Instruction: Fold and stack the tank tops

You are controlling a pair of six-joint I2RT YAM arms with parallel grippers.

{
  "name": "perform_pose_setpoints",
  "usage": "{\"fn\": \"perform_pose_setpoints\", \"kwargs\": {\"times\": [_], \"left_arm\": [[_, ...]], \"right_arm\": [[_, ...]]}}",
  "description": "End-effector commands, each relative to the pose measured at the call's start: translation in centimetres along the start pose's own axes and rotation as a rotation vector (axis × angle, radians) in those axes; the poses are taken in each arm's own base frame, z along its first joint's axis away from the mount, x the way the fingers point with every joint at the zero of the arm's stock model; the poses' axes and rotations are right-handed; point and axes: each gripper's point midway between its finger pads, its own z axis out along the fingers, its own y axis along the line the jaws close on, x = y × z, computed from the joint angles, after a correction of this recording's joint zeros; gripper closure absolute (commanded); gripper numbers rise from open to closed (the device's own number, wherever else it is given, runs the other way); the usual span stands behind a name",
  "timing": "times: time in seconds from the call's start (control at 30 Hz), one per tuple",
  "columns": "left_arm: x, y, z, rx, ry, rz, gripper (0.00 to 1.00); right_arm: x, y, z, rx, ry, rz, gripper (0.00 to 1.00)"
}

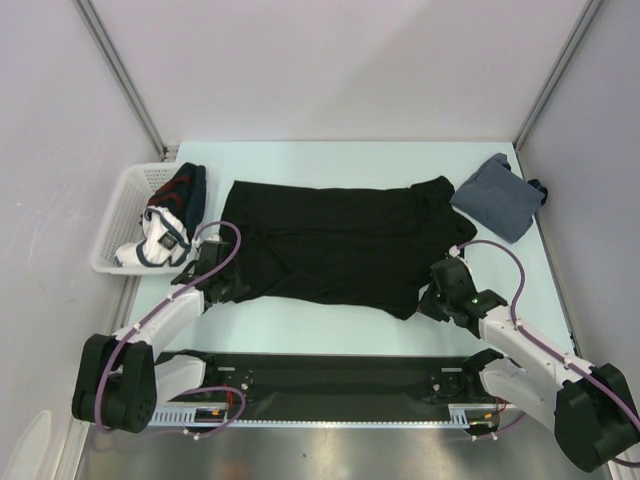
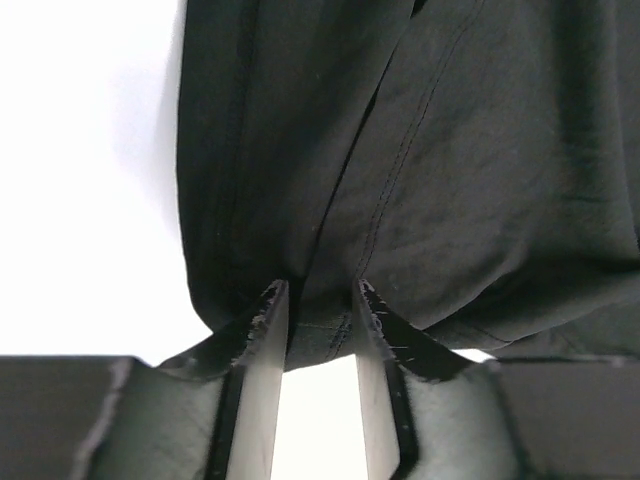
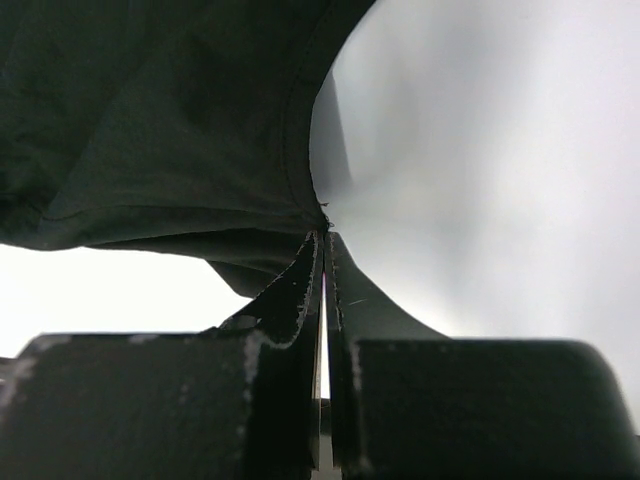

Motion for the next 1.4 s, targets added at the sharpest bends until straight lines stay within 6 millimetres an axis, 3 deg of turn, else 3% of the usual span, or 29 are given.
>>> {"fn": "perform_pose_setpoints", "kwargs": {"times": [0.0, 0.1, 0.17, 0.2, 0.23, 0.37, 0.43, 0.6, 0.7, 0.8, 0.9, 1.0, 1.13, 1.17, 1.23, 1.37], "left_arm": [[0.7, -0.6, 0.3, 0.040, 0.020, -0.004, 0.65], [1.3, -0.3, 0.4, 0.033, 0.034, -0.011, 0.66], [1.8, -0.3, 0.4, 0.048, 0.044, -0.016, 0.73], [1.6, -0.5, 0.2, 0.060, 0.032, -0.020, 0.79], [1.7, -0.4, 0.2, 0.064, 0.031, -0.022, 1.00], [0.1, -0.3, -1.1, 0.034, -0.026, -0.024, 1.00], [-1.4, -1.2, -2.3, 0.061, -0.061, -0.034, 1.00], [-3.8, -3.4, -5.0, 0.123, -0.077, -0.063, 1.00], [-5.2, -3.7, -7.6, 0.139, -0.123, -0.083, 1.00], [-5.7, -2.9, -9.9, 0.149, -0.177, -0.141, 1.00], [-5.0, -1.7, -11.2, 0.150, -0.193, -0.214, 1.00], [-3.7, -0.6, -12.1, 0.148, -0.200, -0.291, 1.00], [-2.7, 1.1, -13.6, 0.120, -0.247, -0.409, 1.00], [-3.0, 2.2, -14.9, 0.104, -0.310, -0.455, 1.00], [-3.0, 2.5, -15.1, 0.095, -0.319, -0.466, 1.00], [-0.7, 3.7, -14.1, 0.033, -0.250, -0.528, 1.00]], "right_arm": [[-1.0, 0.2, -0.4, 0.000, -0.033, -0.001, 1.00], [-1.1, 0.0, -0.5, 0.003, -0.035, 0.002, 1.00], [-1.2, 0.0, -0.7, 0.004, -0.040, 0.001, 1.00], [-1.3, 0.0, -0.8, 0.006, -0.044, 0.002, 1.00], [-1.5, 0.0, -0.9, 0.005, -0.050, 0.003, 1.00], [-2.8, 0.3, -1.4, 0.004, -0.081, -0.003, 1.00], [-3.7, 0.6, -1.6, 0.000, -0.099, -0.007, 1.00], [-8.8, 2.2, -3.4, -0.007, -0.168, -0.001, 1.00], [-9.9, 2.9, -5.3, -0.027, -0.202, -0.016, 1.00], [-9.4, 2.7, -7.5, -0.055, -0.223, -0.004, 1.00], [-8.0, 2.0, -8.9, -0.066, -0.212, 0.024, 1.00], [-6.2, 2.9, -10.4, -0.143, -0.211, 0.055, 1.00], [-4.7, 0.9, -10.9, -0.070, -0.202, 0.128, 1.00], [-4.4, -1.6, -11.5, 0.045, -0.225, 0.225, 1.00], [-4.3, -2.5, -11.8, 0.084, -0.235, 0.240, 1.00], [-3.7, -3.0, -11.9, 0.098, -0.223, 0.276, 1.00]]}}
